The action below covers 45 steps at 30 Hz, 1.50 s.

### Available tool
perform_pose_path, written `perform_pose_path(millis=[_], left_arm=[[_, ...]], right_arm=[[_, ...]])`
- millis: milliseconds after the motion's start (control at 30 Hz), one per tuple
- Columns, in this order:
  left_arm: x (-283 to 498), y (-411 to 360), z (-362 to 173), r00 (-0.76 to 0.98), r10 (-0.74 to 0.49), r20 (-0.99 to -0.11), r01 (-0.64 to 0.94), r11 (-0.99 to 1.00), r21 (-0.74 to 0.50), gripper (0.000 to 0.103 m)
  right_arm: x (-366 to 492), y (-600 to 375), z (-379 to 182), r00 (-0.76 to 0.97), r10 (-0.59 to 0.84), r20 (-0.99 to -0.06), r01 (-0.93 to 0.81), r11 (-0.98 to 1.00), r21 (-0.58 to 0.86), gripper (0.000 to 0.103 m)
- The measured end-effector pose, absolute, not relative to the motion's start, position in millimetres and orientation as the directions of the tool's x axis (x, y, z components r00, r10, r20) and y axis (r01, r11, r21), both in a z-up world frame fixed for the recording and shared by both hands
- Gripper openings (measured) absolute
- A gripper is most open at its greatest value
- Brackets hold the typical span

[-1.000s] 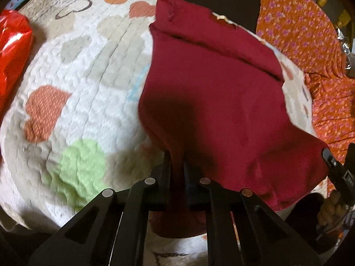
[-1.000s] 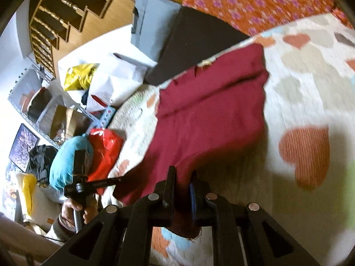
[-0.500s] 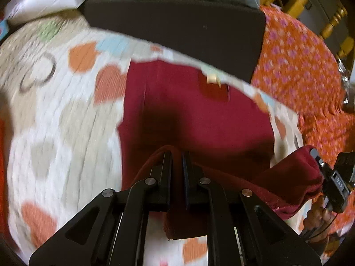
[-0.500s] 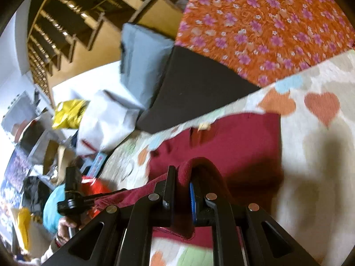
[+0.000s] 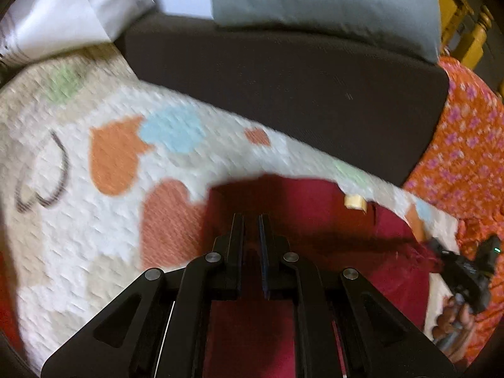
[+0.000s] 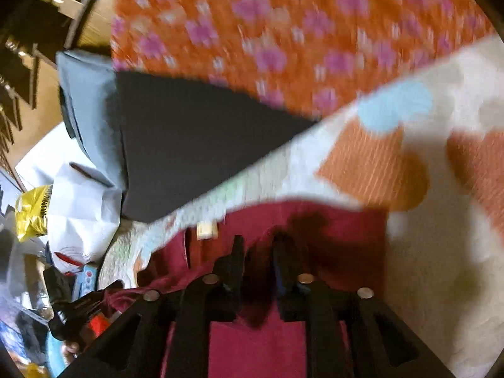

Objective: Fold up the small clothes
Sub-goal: 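Lift the hem with both grippers and fold it toward the collar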

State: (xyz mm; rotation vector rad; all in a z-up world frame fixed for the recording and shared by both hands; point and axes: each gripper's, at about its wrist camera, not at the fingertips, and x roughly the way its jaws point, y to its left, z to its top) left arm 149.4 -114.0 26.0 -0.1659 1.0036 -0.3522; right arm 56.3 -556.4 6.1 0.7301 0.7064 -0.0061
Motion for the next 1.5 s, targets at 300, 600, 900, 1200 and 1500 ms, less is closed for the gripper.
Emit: perform_pose_path(millis=[300, 600, 900, 1200, 1500], left_arm=[[142.4, -117.6, 33.0, 0.494, -0.388, -0.778, 0.235, 0.921, -0.311, 0.007], [140.4, -153.4, -19.1, 0.442, -0.282, -0.852, 0.272, 0.947, -0.172, 0.007], [140.4, -157.6, -26.9, 0.486, -0.246, -0.839, 0.296, 0.949, -0.107, 0.008], [146.3, -142.5, -13.4, 0.499, -0.248, -0.830, 0.282, 0.953, -0.115, 0.007], [153.8, -106.7, 3.2, 0.561, -0.132, -0.817, 0.225, 0.974, -0.003, 0.007]], right_arm=[[44.5, -530.0, 32.6, 0.760, 0.137, -0.636, 0.167, 0.904, 0.395, 0.034], [99.7, -500.1, -14.7, 0.650, 0.070, -0.757, 0.143, 0.967, 0.212, 0.007], [109.8, -526.0, -28.7, 0.629, -0.006, -0.777, 0.267, 0.940, 0.210, 0.006], [80.3, -494.3, 21.8, 0.716, 0.107, -0.690, 0.171, 0.931, 0.322, 0.022], [156.0, -347.6, 19.9, 0.595, 0.459, -0.660, -0.144, 0.869, 0.474, 0.025]])
